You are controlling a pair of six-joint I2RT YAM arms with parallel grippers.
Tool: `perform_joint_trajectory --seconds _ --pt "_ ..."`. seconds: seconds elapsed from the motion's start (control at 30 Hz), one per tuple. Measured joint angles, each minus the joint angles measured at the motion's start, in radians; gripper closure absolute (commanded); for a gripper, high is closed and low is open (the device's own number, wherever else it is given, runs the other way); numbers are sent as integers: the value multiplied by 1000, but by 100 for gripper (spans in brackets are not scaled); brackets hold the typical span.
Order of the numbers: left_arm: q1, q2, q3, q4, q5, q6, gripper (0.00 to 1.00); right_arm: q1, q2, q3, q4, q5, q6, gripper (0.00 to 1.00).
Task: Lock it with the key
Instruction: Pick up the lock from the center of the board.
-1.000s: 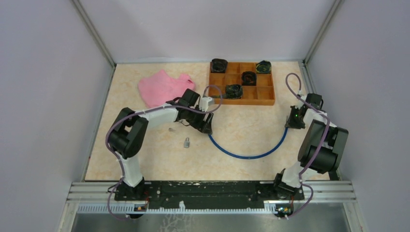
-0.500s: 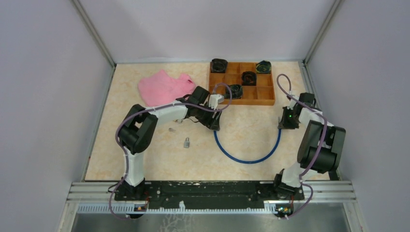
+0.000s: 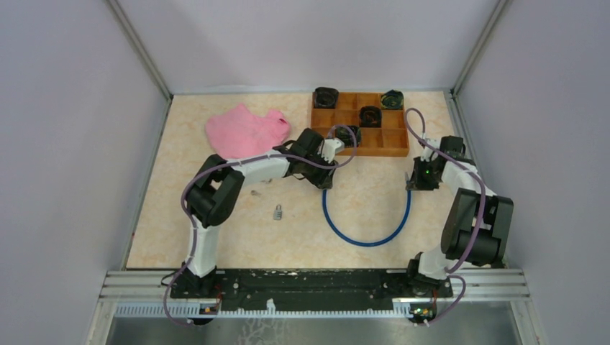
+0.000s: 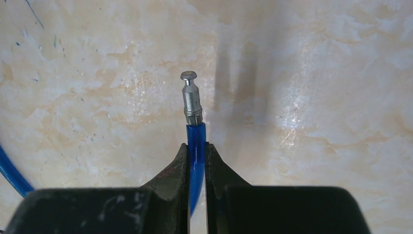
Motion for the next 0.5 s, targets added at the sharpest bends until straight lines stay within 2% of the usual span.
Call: perform_joint_trajectory --seconds 0.1,0.27,0.5 --pt "-8 14 7 16 -15 12 49 0 -10 0 -9 -15 -11 100" --pt "-19 48 40 39 -21 21 44 8 -15 0 -14 -32 -21 100" --pt "-35 59 32 89 -54 37 44 15 -38 -7 -21 -48 -22 100"
